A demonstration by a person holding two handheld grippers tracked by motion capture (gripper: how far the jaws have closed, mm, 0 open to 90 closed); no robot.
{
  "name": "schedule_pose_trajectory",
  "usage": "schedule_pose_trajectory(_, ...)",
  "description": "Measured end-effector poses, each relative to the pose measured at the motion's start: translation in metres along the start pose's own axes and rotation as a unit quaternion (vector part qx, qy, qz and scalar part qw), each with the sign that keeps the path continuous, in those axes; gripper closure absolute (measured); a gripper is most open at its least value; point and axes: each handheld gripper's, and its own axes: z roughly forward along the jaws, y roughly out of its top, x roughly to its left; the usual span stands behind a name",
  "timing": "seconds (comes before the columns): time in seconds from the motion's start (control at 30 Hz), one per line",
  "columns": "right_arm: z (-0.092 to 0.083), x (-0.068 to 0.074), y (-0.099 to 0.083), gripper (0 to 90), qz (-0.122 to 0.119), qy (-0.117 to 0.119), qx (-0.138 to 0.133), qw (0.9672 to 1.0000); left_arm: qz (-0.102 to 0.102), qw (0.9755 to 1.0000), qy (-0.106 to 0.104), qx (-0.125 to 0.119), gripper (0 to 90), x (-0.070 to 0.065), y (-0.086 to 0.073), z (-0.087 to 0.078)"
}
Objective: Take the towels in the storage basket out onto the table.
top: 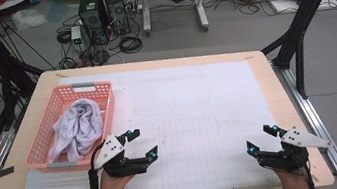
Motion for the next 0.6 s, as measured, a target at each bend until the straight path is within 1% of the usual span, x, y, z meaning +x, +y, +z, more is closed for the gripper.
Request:
schedule_pose_trajectory(0.03, 0.0, -0.0001, -0.0002, 17.4, 0.001, 0.001, 0.002, 1.0, 0.003, 1.0, 0.0, 0.001, 16.9, -0.0001, 0.0, 0.0002)
schedule_pose_trajectory(0.1, 0.0003, 0.0, -0.0004, 17.3, 0.005, 0.0, 0.0, 1.0, 0.001, 1.0, -0.002, 0.002, 16.9, -0.0006, -0.0001, 0.0006)
schedule_pose_trajectory(0.17, 0.0009, -0.0008, -0.0005, 17.3, 0.005, 0.003, 0.0, 1.0, 0.005, 1.0, 0.0, 0.007, 17.0, -0.0006, -0.0004, 0.0014)
schedule_pose_trajectory(0.23, 0.0013, -0.001, -0.0011, 17.3, 0.009, 0.001, 0.0, 1.0, 0.003, 1.0, 0.003, 0.009, 16.9, -0.0009, -0.0011, 0.0023)
schedule_pose_trajectory(0.37, 0.0012, -0.0039, -0.0028, 17.3, 0.022, 0.001, 0.0, 0.9998, 0.003, 0.9999, 0.0, 0.012, 16.9, -0.0003, -0.0018, 0.0034)
schedule_pose_trajectory(0.4, 0.0012, -0.0047, -0.0032, 17.3, 0.028, 0.001, 0.006, 0.9996, 0.003, 0.9999, 0.0, 0.012, 16.9, -0.0003, -0.0018, 0.0034)
schedule_pose_trajectory(0.47, 0.0012, -0.0045, -0.0025, 17.3, 0.028, -0.002, 0.008, 0.9996, 0.006, 0.9999, 0.0, 0.014, 16.9, 0.0001, -0.0022, 0.0037)
schedule_pose_trajectory(0.6, 0.0011, -0.0015, -0.0017, 17.3, 0.02, -0.001, 0.011, 0.9997, 0.004, 1.0, -0.001, 0.009, 16.9, -0.0017, -0.0011, 0.0015)
